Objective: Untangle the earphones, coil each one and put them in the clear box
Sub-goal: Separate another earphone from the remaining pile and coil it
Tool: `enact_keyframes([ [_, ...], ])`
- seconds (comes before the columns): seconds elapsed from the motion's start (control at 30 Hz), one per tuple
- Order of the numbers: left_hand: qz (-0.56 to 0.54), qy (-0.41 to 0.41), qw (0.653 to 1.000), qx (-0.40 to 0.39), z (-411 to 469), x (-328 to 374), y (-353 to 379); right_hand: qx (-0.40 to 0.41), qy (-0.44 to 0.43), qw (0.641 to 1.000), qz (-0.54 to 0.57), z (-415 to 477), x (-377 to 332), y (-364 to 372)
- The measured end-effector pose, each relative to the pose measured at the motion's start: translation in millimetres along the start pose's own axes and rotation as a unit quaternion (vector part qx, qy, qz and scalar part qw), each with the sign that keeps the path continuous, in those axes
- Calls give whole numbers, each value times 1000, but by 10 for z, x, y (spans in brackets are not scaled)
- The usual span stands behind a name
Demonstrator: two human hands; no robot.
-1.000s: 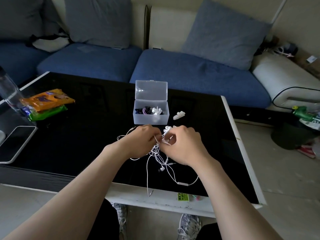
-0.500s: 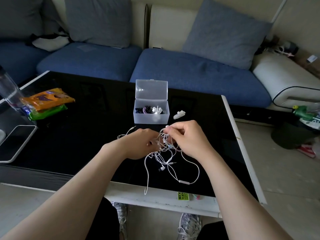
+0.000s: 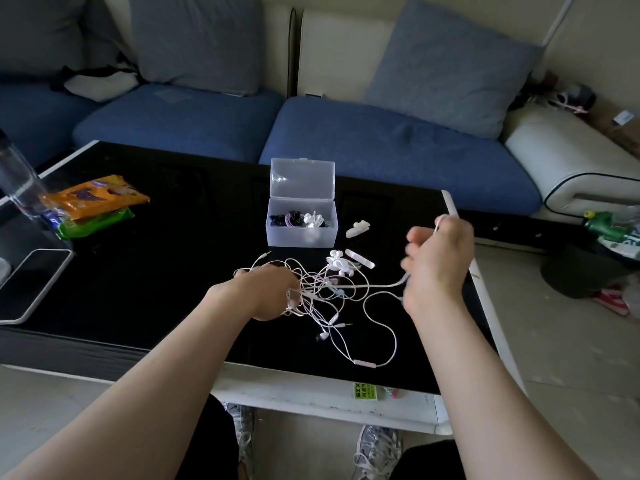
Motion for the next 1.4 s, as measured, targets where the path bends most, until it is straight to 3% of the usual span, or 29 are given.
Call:
enact_keyframes([
  [0.07,24,-23,999,-12,7,-4,7,2,-176,964,-198,54,-70,-57],
  [0.1,31,-36,999,-17,3,-3,5,-17,-223,939,-263,64,-76,-64],
  [0.2,48,-80,996,-17,1,-30,-1,-93,-263,883,-378,61,-1,-70],
  [0.27,63,-92,994,-6,-7,-39,0,-122,-240,838,-475,59,35,-89],
  [0.4,48,-85,995,33,-11,-19,-5,-203,-116,735,-637,172,235,-203],
  [0.57,-34,57,997,38,-5,89,-57,-356,-43,682,-638,157,470,-234],
  [0.7,-67,75,995,-22,59,107,74,-425,-69,612,-663,89,624,-120],
  [0.83,-21,61,995,-79,114,156,235,-467,-62,620,-628,-28,787,-12],
  [1.1,20,23,992,-125,151,190,376,-524,-43,519,-675,-228,1187,51],
  [1.2,34,7,991,-128,169,106,377,-535,-37,501,-679,-233,1248,44],
  [1.27,38,6,993,-111,159,88,347,-539,-25,512,-668,-203,1231,45],
  [1.4,24,-15,996,-88,126,52,275,-507,-22,594,-624,-96,974,58],
])
Point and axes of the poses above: each hand's wrist, its own z-axis towards the middle knuckle, its own y-axis out of the palm, x = y × z, the point moved 3 cm from there along z, towards the middle knuckle, and after that the axes turned 7 degrees about -y, right-handed, at the moved point
